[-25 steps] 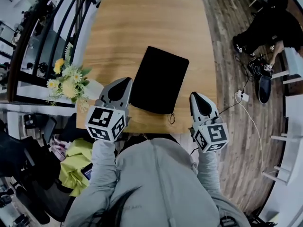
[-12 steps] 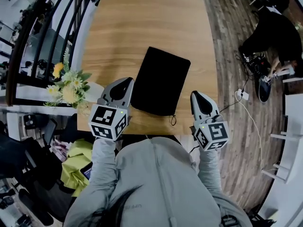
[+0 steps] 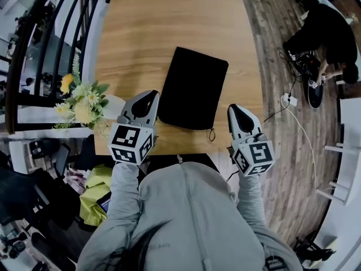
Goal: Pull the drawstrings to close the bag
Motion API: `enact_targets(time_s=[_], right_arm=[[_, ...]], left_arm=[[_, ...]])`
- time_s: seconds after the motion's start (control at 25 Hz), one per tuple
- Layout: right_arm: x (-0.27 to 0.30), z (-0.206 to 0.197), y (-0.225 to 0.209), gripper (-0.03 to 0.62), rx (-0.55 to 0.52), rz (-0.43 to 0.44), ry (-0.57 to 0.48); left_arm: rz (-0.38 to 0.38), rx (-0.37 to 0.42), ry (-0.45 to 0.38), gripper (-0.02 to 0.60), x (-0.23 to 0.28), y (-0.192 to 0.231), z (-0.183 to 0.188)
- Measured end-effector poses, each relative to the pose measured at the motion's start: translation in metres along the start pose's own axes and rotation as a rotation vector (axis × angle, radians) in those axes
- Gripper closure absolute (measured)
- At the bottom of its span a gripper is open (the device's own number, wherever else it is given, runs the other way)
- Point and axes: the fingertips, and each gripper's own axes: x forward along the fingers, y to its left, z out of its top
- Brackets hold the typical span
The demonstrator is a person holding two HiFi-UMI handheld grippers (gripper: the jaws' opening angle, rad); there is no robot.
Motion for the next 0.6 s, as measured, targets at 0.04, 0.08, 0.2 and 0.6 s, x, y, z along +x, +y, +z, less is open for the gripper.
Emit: enact_targets(time_s=[0.04, 0.08, 0.2, 0.6], right_arm=[[-0.001, -0.003, 0.003, 0.569, -0.001, 0.0, 0.008], [-0.001, -0.007, 0.005, 0.569, 0.0, 0.001, 0.018], [-0.003, -0.021, 0.011, 0.569, 0.017, 0.009, 0.048], [-0.008, -0.092, 0.026, 0.497, 0.066, 0.013, 0.189]], left_arm=[[-0.007, -0.002, 0.008, 0.551, 0.0, -0.001, -0.004], [-0.015, -0.003, 0.017, 0.551, 0.0, -0.002, -0.009], [-0.03, 0.0, 0.047, 0.551, 0.0, -0.005, -0.024], [-0.029, 0.04, 0.207, 0.465, 0.008, 0.0, -0.103]])
